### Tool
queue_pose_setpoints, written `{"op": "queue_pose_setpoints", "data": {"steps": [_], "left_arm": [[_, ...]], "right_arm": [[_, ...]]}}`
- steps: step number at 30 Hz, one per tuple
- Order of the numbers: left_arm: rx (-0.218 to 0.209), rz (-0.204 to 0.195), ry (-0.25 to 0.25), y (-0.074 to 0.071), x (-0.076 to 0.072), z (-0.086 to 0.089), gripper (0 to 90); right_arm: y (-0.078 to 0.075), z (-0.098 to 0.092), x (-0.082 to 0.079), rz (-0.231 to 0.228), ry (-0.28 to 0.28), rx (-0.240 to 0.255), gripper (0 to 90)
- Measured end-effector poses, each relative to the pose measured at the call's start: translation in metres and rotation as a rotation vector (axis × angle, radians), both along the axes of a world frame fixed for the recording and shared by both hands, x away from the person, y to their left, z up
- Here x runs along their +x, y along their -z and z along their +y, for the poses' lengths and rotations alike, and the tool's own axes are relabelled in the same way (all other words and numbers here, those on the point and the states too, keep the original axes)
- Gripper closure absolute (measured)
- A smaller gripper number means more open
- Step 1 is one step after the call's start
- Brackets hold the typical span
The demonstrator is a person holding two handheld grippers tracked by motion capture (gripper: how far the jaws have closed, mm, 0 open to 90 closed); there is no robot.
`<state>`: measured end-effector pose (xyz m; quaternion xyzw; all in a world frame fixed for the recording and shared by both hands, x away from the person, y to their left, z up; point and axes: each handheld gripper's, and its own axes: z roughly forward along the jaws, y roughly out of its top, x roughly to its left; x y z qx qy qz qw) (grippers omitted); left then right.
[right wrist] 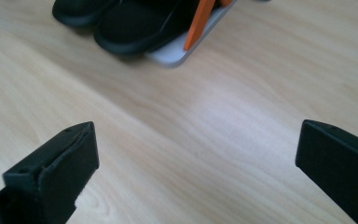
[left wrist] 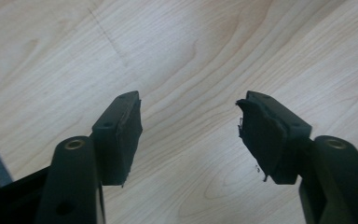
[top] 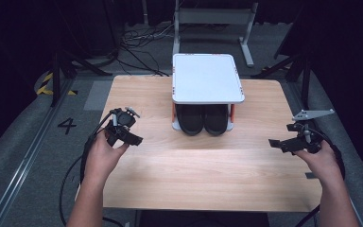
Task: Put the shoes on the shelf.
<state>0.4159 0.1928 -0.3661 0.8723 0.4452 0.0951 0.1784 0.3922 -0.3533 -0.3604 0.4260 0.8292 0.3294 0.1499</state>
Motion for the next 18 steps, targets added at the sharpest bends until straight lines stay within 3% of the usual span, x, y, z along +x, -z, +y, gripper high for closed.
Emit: {"op": "queue_pose_setpoints", "data": {"steps": [2, 3, 4, 5, 7, 11, 14, 17, 18], "left_arm": [[-0.009, -0.029, 0.013, 0.003, 0.000, 0.003, 40.0], [-0.036, -0.017, -0.003, 0.004, 0.002, 0.008, 40.3], [-0.036, -0.017, -0.003, 0.004, 0.002, 0.008, 40.9], [-0.082, 0.007, -0.013, 0.005, 0.005, 0.013, 40.9], [-0.114, 0.012, -0.019, 0.009, 0.006, 0.019, 39.4], [-0.104, 0.008, -0.010, 0.017, 0.002, 0.025, 38.3], [-0.059, -0.018, -0.017, 0.025, -0.001, 0.031, 35.0], [-0.040, -0.011, -0.066, 0.032, -0.001, 0.036, 31.8], [-0.035, 0.014, -0.099, 0.037, 0.001, 0.039, 29.4]], "right_arm": [[0.007, -0.003, 0.004, 0.025, 0.003, -0.040, 0.0], [0.013, -0.007, 0.007, 0.036, 0.003, -0.067, 0.0], [0.013, -0.007, 0.007, 0.036, 0.003, -0.067, 0.0], [0.015, -0.009, 0.008, 0.041, 0.008, -0.070, 0.0], [0.022, -0.017, 0.011, 0.043, 0.026, -0.069, 0.0], [0.032, -0.029, 0.015, 0.056, 0.049, -0.065, 0.0], [0.044, -0.037, 0.019, 0.063, 0.062, -0.056, 0.0], [0.057, -0.042, 0.023, 0.056, 0.071, -0.048, 0.0], [0.061, -0.044, 0.024, 0.054, 0.072, -0.045, 0.0]]}}
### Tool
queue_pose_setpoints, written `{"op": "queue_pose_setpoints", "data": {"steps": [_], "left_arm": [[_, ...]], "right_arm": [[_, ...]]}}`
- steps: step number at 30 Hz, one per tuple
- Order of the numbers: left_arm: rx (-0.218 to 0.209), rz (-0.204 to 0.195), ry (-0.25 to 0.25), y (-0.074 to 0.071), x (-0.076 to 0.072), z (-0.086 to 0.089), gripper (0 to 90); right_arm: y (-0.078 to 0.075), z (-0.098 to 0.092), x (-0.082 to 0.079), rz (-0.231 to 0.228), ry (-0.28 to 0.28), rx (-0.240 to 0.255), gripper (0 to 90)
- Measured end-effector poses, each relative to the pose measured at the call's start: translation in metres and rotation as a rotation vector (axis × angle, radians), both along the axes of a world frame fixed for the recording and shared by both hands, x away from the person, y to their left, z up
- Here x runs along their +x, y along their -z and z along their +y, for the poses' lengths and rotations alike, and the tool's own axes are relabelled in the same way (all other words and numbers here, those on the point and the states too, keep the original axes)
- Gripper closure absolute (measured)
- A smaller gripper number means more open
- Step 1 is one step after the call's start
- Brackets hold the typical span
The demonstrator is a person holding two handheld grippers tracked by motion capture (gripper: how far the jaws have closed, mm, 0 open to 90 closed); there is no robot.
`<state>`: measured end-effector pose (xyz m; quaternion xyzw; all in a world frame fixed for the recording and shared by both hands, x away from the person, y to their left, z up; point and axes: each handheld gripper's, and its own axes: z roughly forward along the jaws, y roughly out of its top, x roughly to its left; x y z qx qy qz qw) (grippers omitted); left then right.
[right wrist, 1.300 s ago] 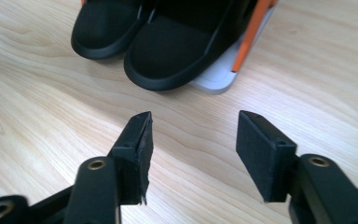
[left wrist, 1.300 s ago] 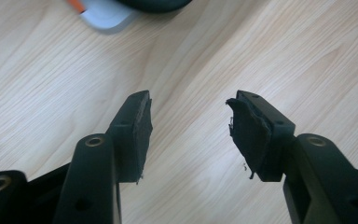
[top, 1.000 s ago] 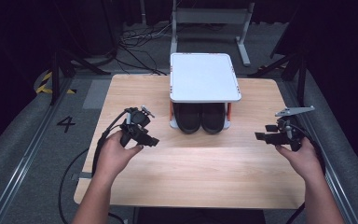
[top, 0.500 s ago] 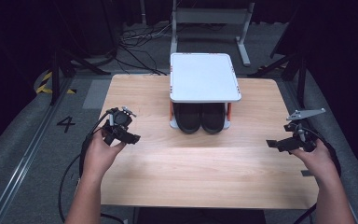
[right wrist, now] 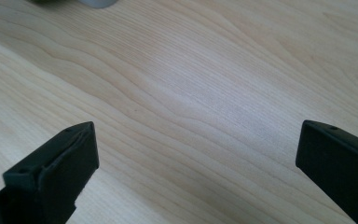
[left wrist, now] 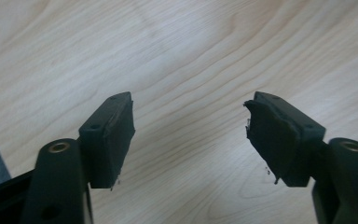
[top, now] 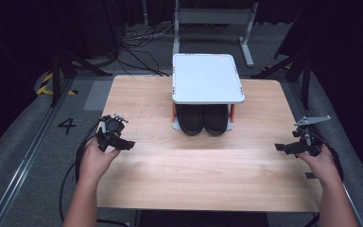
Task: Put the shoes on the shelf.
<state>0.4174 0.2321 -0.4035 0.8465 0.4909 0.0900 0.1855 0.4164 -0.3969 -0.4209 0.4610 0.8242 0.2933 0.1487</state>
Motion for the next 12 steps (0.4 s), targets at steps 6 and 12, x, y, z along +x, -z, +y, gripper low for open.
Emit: {"op": "queue_pose_setpoints", "data": {"steps": [6, 12], "left_arm": [[-0.094, 0.016, -0.063, 0.017, 0.004, 0.012, 21.2], [-0.115, -0.019, -0.083, 0.029, 0.004, 0.021, 17.5]], "right_arm": [[0.020, -0.005, 0.005, -0.041, 0.037, 0.072, 0.0], [0.034, -0.006, 0.009, -0.034, 0.055, 0.064, 0.0]]}}
